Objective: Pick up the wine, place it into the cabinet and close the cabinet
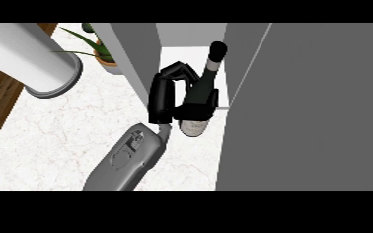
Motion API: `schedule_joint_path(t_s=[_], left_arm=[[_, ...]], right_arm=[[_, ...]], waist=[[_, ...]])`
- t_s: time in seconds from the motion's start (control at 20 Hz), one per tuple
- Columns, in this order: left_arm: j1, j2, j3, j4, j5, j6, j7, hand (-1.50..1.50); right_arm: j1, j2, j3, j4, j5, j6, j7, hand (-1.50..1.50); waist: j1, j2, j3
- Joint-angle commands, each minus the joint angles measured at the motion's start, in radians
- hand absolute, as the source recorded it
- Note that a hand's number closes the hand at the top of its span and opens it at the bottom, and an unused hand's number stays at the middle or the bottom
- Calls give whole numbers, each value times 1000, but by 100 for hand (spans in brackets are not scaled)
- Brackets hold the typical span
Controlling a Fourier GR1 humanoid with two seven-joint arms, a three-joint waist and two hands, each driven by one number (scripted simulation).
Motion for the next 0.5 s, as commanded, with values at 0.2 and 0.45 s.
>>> schedule_joint_path(t_s=[0.2, 0.45], left_arm=[[-16, -1, 50, 82, 48, -31, -89, 150], [-91, -1, 148, 235, 72, -87, -123, 150]], right_arm=[[45, 17, -2, -68, -43, 2, -21, -150], [-27, -6, -26, -38, -69, -2, 20, -150]], waist=[[2, 0, 0], [-1, 2, 0]])
